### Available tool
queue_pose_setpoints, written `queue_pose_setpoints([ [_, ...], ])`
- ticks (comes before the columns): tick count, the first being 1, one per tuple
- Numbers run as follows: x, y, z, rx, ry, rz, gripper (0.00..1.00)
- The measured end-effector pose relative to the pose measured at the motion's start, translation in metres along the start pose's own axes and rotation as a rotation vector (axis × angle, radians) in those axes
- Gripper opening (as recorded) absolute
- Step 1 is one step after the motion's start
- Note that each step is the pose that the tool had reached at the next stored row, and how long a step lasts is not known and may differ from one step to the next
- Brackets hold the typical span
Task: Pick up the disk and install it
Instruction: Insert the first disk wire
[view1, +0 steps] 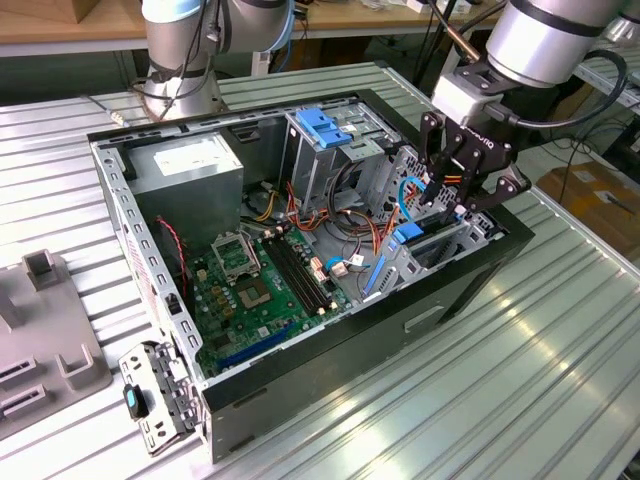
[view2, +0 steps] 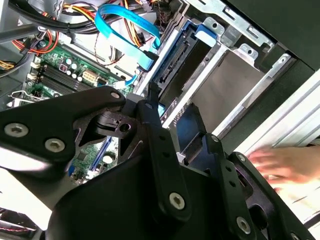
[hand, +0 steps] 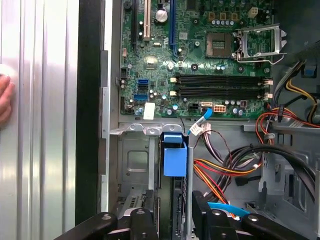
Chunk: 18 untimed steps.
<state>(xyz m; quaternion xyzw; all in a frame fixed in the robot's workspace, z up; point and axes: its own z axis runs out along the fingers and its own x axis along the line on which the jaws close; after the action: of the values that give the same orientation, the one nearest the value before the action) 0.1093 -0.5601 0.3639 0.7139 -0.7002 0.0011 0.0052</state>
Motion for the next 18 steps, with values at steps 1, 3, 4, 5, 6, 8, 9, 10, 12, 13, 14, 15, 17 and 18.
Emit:
queue_pose_setpoints([
  [1,0.0,0.0,0.0006,0.0,-0.0001,0.0,0.42],
  [3,0.0,0.0,0.0012,0.0,0.0002,0.0,0.42],
  [4,0.0,0.0,0.0012,0.0,-0.0001,0.0,0.42],
  [5,0.0,0.0,0.0007,0.0,-0.0001,0.0,0.42],
  [6,0.0,0.0,0.0001,0.0,0.0,0.0,0.42],
  [8,0.0,0.0,-0.0014,0.0,0.0001,0.0,0.42],
  [9,0.0,0.0,-0.0021,0.0,0.0001,0.0,0.42],
  [10,0.0,0.0,-0.0028,0.0,0.0,0.0,0.42],
  [12,0.0001,0.0,-0.004,0.0,0.0001,0.0,0.42],
  [13,0.0,0.0,-0.0048,0.0,0.0,0.0,0.42],
  [14,0.0,0.0,-0.0054,0.0,0.0,0.0,0.42],
  [15,0.0001,0.0,-0.006,0.0,-0.0001,0.0,0.42],
  [17,0.0,0.0,-0.0063,0.0,-0.0002,0.0,0.42],
  [18,0.0,0.0,-0.0063,0.0,-0.0002,0.0,0.42],
])
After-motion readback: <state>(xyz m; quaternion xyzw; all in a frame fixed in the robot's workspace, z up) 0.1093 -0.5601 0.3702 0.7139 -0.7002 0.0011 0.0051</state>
